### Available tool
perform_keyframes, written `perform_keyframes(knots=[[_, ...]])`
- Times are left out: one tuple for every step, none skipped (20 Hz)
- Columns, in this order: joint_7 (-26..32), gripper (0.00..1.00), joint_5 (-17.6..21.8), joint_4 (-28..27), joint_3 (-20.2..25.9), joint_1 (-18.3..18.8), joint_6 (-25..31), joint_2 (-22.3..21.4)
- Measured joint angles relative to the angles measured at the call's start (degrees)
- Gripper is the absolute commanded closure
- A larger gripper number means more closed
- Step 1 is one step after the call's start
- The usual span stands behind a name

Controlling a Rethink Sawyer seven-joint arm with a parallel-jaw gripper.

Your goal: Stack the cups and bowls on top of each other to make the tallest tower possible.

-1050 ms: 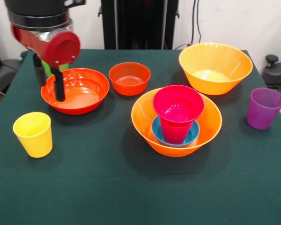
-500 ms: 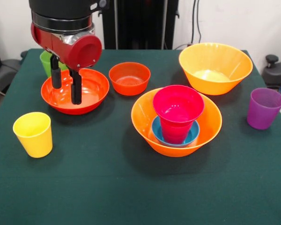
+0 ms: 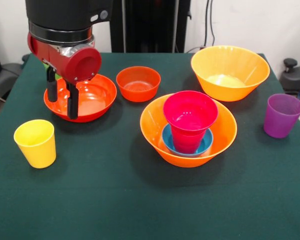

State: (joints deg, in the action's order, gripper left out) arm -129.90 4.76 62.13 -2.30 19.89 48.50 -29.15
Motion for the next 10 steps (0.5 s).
perform_keyframes(knots=[[0.00, 0.00, -0.06, 0.02, -0.21, 0.00, -0.33, 0.05], [0.00, 0.00, -0.14, 0.04, -0.40, 0.00, -0.63, 0.09], [0.00, 0.00, -0.24, 0.05, -0.54, 0.00, -0.83, 0.13], [0.00, 0.00, -0.45, 0.05, -0.73, 0.00, -0.99, 0.19], [0.00, 0.00, -0.81, 0.05, -0.89, 0.00, -0.99, 0.33], [0.00, 0.00, -1.16, 0.05, -1.06, -0.01, -0.99, 0.46], [0.00, 0.00, -1.44, 0.06, -1.15, -0.01, -0.99, 0.57], [0.00, 0.00, -1.58, 0.06, -1.20, -0.01, -1.00, 0.62], [0.00, 0.00, -2.17, 0.11, -1.34, -0.05, -0.99, 0.80], [0.00, 0.00, -2.48, 0.18, -1.39, -0.07, -0.99, 0.86]])
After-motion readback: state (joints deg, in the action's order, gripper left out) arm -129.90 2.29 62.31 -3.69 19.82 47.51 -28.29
